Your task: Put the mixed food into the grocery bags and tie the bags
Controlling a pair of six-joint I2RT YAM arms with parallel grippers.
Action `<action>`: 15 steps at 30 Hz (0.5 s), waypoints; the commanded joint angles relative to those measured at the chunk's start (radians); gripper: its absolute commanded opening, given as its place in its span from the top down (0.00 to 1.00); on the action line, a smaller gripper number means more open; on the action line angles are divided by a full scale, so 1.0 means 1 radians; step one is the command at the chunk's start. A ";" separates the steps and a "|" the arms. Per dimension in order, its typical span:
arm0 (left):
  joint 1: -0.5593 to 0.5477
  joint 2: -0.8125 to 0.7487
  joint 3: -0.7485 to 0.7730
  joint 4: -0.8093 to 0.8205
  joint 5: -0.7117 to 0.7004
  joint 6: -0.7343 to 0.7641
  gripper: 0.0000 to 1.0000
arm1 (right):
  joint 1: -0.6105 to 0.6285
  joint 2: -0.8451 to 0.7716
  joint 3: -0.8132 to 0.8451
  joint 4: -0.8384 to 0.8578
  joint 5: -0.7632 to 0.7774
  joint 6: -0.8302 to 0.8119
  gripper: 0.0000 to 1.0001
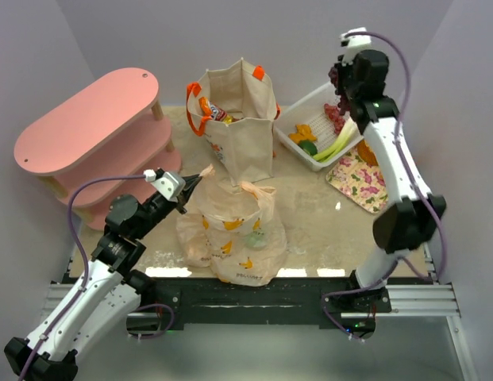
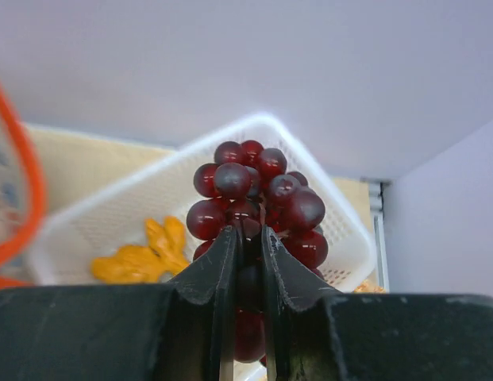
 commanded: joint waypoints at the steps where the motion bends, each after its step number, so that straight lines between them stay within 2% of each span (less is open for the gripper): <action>1: -0.007 -0.008 0.014 0.036 0.008 0.018 1.00 | 0.065 -0.332 -0.227 0.140 -0.171 0.155 1.00; 7: -0.005 -0.008 0.006 0.046 0.028 0.012 1.00 | 0.287 -0.631 -0.580 0.283 -0.297 0.321 1.00; 12: -0.005 -0.006 0.003 0.053 0.039 0.004 1.00 | 0.390 -0.721 -0.769 0.389 -0.445 0.466 1.00; 15: -0.007 -0.005 0.003 0.055 0.041 0.003 1.00 | 0.450 -0.723 -0.803 0.409 -0.492 0.488 1.00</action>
